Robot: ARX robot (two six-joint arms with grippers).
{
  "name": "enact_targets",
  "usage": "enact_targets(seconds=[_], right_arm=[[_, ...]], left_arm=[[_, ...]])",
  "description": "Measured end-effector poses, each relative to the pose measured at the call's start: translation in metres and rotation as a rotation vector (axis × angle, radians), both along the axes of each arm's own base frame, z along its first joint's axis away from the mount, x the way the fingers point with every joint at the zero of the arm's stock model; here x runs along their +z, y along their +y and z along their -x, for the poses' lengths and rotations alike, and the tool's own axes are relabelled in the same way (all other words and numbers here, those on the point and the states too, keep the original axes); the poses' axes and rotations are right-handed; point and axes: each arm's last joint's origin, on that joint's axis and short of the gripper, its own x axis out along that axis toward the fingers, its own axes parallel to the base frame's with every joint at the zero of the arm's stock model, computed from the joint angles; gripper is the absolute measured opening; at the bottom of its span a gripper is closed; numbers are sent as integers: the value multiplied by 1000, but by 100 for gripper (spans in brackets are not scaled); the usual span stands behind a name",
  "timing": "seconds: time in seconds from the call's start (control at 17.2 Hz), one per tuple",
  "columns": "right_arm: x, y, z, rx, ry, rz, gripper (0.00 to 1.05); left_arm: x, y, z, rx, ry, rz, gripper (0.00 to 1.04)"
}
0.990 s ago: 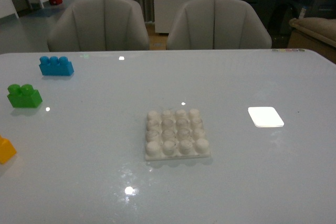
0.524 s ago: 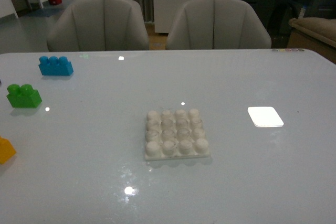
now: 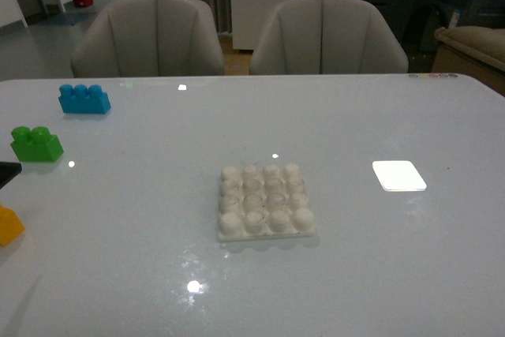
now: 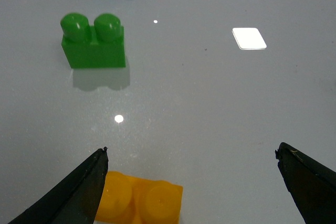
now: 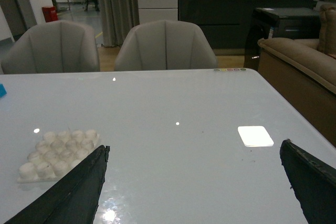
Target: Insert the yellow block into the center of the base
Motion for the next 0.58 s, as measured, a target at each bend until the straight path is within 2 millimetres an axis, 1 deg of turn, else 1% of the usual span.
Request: enact_targets(seconds=[0.12, 0.23, 0.58], right_arm=[[0, 0, 0, 0, 0, 0, 98], [0, 0, 0, 0, 0, 0, 98], [0, 0, 0, 0, 0, 0, 98]], left_arm=[[-13, 10, 0, -11, 22, 25, 98], [-21, 16, 2, -24, 30, 38, 98], [-34, 20, 0, -51, -11, -16, 98]])
